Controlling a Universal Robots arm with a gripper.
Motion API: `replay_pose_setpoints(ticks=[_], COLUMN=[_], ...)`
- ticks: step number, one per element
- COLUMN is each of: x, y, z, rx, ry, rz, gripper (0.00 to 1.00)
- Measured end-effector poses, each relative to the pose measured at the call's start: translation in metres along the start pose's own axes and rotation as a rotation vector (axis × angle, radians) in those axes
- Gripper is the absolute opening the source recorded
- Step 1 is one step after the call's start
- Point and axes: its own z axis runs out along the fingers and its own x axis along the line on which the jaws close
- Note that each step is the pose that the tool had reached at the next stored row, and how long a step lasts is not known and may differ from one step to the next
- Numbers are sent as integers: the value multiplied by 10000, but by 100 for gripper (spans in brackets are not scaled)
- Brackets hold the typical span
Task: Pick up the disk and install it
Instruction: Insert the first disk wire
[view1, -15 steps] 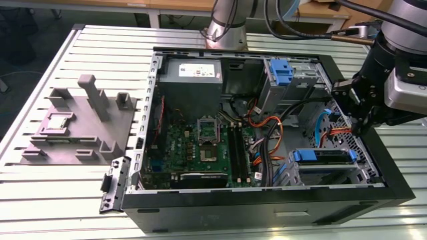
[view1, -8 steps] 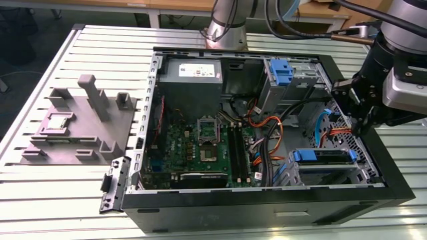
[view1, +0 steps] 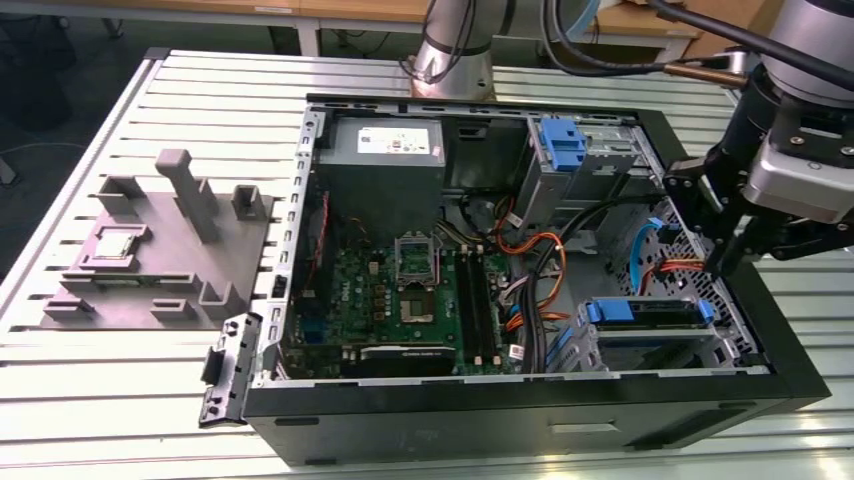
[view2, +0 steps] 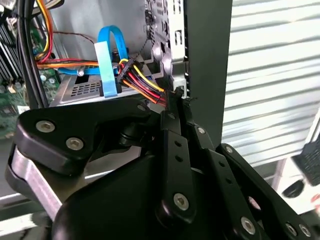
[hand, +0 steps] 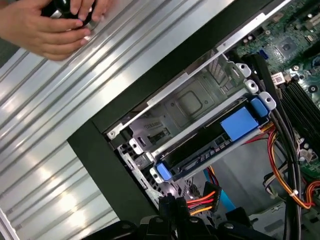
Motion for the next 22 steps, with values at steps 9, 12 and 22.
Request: replay_pose_setpoints(ticks=[9,12,22], x=[-4,-48,-102], y=[2,37,80], z=[10,-2,-17], rx=[-332,-367,-388], ry=[131,145,154], rz=[1576,1745,1849], gripper=[17,17,17])
